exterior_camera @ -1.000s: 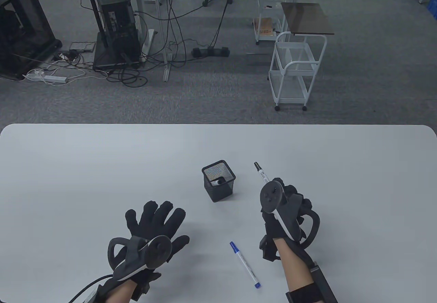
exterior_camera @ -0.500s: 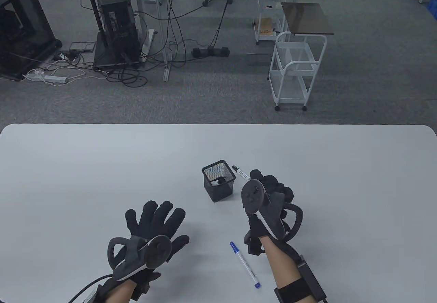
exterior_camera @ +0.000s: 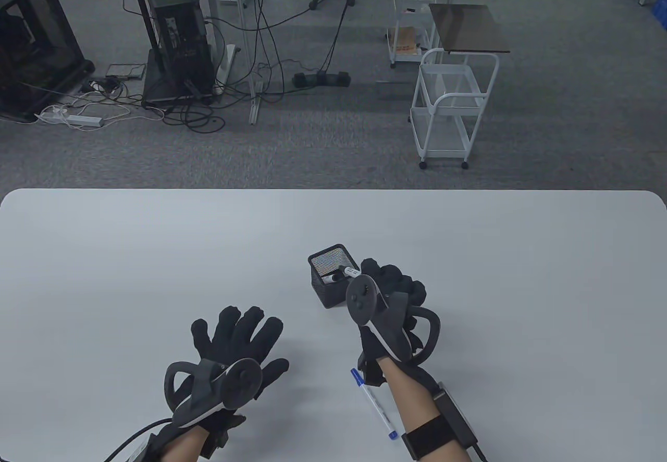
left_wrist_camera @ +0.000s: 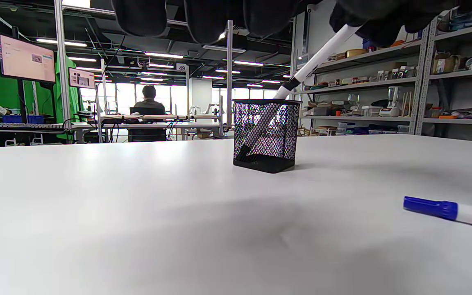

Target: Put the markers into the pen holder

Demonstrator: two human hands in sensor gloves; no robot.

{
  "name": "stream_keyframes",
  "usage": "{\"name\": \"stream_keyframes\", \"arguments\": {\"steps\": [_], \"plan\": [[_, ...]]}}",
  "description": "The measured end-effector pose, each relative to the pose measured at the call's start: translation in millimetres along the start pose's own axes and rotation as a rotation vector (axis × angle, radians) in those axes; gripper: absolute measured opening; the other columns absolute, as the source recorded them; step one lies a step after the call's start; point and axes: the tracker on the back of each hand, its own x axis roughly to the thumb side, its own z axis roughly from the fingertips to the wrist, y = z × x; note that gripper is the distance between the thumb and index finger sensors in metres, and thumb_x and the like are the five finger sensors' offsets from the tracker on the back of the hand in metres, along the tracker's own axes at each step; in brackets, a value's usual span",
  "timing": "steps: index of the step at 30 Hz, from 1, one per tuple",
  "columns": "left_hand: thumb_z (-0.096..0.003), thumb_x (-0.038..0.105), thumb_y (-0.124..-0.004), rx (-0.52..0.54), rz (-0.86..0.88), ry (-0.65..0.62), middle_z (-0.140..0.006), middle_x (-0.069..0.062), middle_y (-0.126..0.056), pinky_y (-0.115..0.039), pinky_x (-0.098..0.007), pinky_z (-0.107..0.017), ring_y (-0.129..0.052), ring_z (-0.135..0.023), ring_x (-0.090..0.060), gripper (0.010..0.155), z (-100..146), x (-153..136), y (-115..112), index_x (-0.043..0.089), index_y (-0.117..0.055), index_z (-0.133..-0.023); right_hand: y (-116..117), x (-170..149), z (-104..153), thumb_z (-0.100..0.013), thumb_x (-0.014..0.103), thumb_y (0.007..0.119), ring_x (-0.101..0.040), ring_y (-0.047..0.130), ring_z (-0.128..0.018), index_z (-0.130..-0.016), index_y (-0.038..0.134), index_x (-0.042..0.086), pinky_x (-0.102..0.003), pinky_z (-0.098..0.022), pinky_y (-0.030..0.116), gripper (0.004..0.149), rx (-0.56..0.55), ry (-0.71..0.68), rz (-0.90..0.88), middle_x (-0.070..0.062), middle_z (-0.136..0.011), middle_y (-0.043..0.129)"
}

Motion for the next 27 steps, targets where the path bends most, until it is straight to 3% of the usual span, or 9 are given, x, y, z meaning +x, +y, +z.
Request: {"name": "stream_keyframes", "arguments": {"steps": [27], "plan": [[-0.0553, 0.071, -0.051, -0.013, -0.004, 0.004, -0.134, 0.001, -0.036, -0.025, -0.081, -0.077, -0.038, -0.126, -0.048, 0.072, -1.2, 0.0, 0.0, 0.046, -0.038, -0.121, 17.9, 11.5, -3.8, -0.064, 0.041, 0.071, -0.027, 0.083, -0.089, -0.111, 0.059, 0.025, -0.061, -0.074, 0.049, 0.051, -0.015, 0.002, 0.012, -0.006, -0.102, 0.073]]}}
